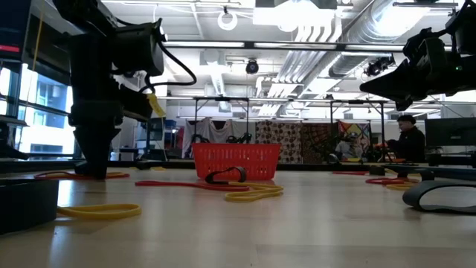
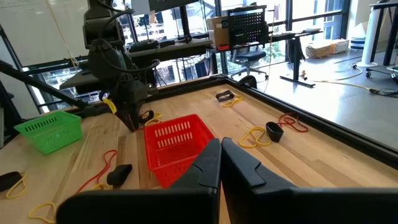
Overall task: Sort rubber bands into baskets
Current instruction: Put the red rubber band into the red bin
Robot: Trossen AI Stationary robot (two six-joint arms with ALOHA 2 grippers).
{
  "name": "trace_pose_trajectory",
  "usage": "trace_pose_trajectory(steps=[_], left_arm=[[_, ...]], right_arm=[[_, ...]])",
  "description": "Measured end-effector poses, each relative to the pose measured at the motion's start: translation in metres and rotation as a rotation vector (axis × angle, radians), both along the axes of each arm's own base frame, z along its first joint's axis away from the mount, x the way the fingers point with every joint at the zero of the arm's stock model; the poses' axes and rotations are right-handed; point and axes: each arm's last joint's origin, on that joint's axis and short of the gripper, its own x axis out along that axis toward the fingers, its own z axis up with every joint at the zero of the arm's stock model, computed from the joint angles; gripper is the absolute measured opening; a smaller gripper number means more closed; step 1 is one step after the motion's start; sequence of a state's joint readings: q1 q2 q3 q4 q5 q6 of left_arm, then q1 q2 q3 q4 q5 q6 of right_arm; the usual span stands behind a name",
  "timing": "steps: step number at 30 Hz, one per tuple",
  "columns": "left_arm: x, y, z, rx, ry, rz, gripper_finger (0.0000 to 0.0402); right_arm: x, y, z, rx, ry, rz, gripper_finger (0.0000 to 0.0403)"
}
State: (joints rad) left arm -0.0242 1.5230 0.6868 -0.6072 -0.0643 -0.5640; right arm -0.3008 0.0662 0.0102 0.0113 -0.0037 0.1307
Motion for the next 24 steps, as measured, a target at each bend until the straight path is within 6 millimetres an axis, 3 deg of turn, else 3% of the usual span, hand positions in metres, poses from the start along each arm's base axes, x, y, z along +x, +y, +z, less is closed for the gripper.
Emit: trace_pose_trajectory(steps=[5, 12, 24], left_arm=[[0.000, 0.000, 0.000, 0.009, 0.005, -0.049, 0.0004], [0.006, 0.000, 0.011, 0.014, 0.039, -0.107, 0.0000], [0.026, 0.001, 0.049, 0.090, 0.027, -0.166, 0.0000]], right_arm=[[0.000, 0.000, 0.000, 0.000, 0.000, 0.000, 0.0000], [0.000, 0.000, 0.000, 0.000, 0.000, 0.000, 0.0000], [0.000, 0.000, 0.000, 0.000, 0.000, 0.000, 0.0000]])
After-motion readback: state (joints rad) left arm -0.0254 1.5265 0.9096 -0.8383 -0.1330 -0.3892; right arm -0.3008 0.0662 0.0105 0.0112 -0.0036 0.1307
